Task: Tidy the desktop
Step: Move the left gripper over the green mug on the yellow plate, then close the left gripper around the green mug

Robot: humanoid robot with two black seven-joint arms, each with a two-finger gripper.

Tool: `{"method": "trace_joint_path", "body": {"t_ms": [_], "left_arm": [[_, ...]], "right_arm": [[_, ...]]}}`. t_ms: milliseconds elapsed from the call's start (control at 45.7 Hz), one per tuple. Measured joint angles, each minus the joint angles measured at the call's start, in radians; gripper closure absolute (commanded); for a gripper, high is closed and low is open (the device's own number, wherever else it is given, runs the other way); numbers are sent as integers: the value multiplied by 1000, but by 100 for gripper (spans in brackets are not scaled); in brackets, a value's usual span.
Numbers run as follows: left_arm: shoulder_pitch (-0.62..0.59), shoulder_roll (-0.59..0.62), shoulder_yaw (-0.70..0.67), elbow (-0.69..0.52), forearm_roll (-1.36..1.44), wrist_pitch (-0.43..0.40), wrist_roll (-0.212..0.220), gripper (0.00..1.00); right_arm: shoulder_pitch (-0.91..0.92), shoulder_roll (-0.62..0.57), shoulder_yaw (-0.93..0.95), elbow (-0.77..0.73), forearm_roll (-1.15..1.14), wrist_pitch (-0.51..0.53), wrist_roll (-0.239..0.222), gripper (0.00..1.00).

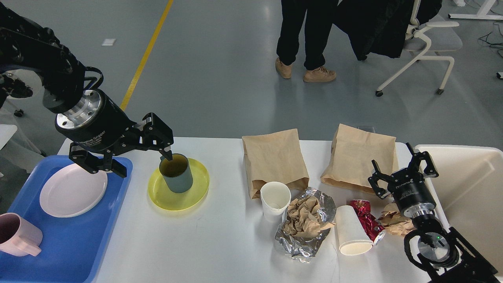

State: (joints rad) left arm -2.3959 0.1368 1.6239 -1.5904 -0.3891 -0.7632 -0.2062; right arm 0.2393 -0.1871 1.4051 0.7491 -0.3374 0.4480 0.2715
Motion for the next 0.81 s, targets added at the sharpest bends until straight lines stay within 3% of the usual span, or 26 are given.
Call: {"method": "trace_joint_path", "body": {"t_ms": [109, 263, 394, 481, 656, 722, 810], "left_arm": [[128, 65, -18, 94, -5, 91, 1, 4], [402, 140, -98, 282, -16, 251, 12, 7], [557, 164, -169, 386, -49, 334, 30, 7], [666, 184, -243, 469, -80, 361, 81, 7], [849, 169, -438, 632, -97, 442, 277, 7], [884, 154, -491, 664, -97, 491, 332, 7], [913, 139, -528, 691, -97, 524, 347, 7]], "right_arm": [[0, 0, 0, 1, 0, 0, 0, 0], [0, 0, 0, 1, 0, 0, 0, 0], [0, 0, 0, 1, 0, 0, 0, 0], [0, 0, 0, 1, 0, 0, 0, 0], [0, 0, 0, 1, 0, 4, 0, 0], [0, 0, 0, 0, 0, 5, 0, 0], [0, 0, 0, 0, 0, 6, 0, 0]]}}
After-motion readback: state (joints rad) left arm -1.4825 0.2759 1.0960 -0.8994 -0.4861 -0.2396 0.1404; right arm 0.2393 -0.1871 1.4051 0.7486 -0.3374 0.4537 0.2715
